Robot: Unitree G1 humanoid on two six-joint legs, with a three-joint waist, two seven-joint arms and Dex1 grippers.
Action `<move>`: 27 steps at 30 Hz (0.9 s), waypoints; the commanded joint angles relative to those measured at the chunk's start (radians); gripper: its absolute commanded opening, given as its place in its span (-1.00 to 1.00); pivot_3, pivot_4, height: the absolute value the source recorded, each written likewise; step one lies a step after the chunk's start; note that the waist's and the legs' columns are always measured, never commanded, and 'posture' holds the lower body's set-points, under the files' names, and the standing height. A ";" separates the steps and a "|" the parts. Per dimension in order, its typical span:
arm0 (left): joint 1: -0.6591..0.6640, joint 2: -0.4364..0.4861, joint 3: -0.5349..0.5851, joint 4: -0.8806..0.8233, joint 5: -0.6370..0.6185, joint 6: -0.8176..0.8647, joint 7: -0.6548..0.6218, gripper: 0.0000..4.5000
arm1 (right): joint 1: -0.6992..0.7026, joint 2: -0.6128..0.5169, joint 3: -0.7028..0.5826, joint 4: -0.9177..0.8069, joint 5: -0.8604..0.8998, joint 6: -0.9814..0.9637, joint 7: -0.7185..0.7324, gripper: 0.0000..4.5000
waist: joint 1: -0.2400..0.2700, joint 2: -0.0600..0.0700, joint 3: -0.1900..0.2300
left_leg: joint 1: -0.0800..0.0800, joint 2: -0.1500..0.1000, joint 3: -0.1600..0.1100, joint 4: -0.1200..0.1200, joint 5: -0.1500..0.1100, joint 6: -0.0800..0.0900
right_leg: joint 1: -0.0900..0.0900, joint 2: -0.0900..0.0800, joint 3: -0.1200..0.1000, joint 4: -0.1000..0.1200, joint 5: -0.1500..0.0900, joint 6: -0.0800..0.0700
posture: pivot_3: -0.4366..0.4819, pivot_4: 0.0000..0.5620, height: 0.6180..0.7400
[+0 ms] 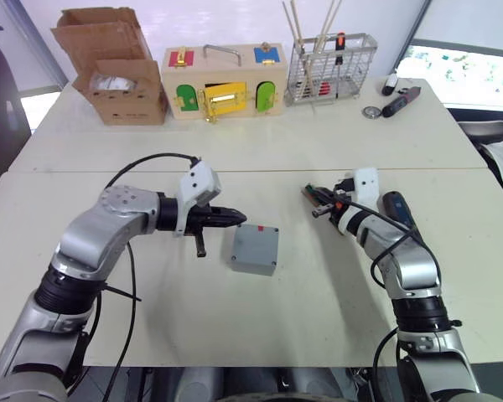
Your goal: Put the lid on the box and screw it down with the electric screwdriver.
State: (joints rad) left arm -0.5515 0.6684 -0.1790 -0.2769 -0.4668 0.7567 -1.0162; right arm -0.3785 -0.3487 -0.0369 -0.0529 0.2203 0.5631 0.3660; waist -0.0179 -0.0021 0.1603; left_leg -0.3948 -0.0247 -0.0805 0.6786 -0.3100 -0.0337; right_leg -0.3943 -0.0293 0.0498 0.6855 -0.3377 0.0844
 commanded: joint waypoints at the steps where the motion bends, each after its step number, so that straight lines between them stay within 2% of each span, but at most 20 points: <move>1: 0.000 -0.001 0.010 -0.013 -0.001 -0.018 0.002 -1.00 | -0.024 0.005 -0.023 -0.064 0.018 -0.001 -0.004 -0.99 | 0.000 0.000 0.000 | 0.000 0.000 0.000 0.000 0.000 0.000 | 0.000 0.000 0.000 0.000 0.000 0.000 | -0.05 -0.47 1.00; 8: 0.000 0.008 0.019 -0.009 -0.007 -0.014 -0.009 -1.00 | -0.015 -0.008 -0.050 -0.182 0.060 0.015 0.020 -0.99 | 0.000 0.000 0.000 | 0.000 0.000 0.000 0.000 0.000 0.000 | 0.000 0.000 0.000 0.000 0.000 0.000 | -0.05 -0.47 1.00; 12: 0.033 0.075 0.048 -0.045 -0.031 0.004 -0.052 -1.00 | 0.047 -0.071 -0.043 -0.405 0.248 0.128 0.176 -0.99 | -0.001 0.000 0.000 | 0.000 0.000 0.000 0.000 0.000 0.000 | 0.000 0.000 0.000 0.000 0.000 0.000 | -0.05 -0.47 1.00; 16: 0.064 0.142 0.062 -0.068 -0.049 0.003 -0.091 -1.00 | 0.103 -0.154 -0.007 -0.510 0.330 0.216 0.256 -0.99 | 0.001 0.000 0.000 | 0.000 0.000 -0.001 -0.001 0.000 0.000 | 0.000 0.000 0.000 0.000 0.000 0.000 | -0.05 -0.47 1.00; 21: 0.090 0.177 0.058 -0.077 -0.048 -0.008 -0.109 -1.00 | 0.131 -0.186 0.044 -0.528 0.346 0.234 0.280 -0.99 | 0.004 0.000 0.000 | 0.001 0.000 -0.001 0.000 0.000 0.000 | 0.002 -0.001 -0.001 -0.001 0.000 0.000 | -0.05 -0.47 1.00; 27: 0.101 0.161 0.062 -0.093 -0.054 0.003 -0.079 -1.00 | 0.145 -0.194 0.092 -0.507 0.314 0.205 0.283 -0.99 | 0.004 0.000 0.000 | 0.001 0.000 -0.001 0.000 0.000 0.000 | 0.002 0.000 0.000 -0.001 0.000 0.000 | -0.05 -0.47 1.00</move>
State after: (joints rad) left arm -0.4455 0.8269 -0.1396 -0.3315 -0.5066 0.7587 -1.1028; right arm -0.2331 -0.5319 0.0568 -0.5442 0.5363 0.7914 0.6440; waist -0.0143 -0.0020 0.1604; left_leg -0.3941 -0.0244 -0.0815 0.6787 -0.3103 -0.0332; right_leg -0.3927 -0.0297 0.0494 0.6848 -0.3377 0.0844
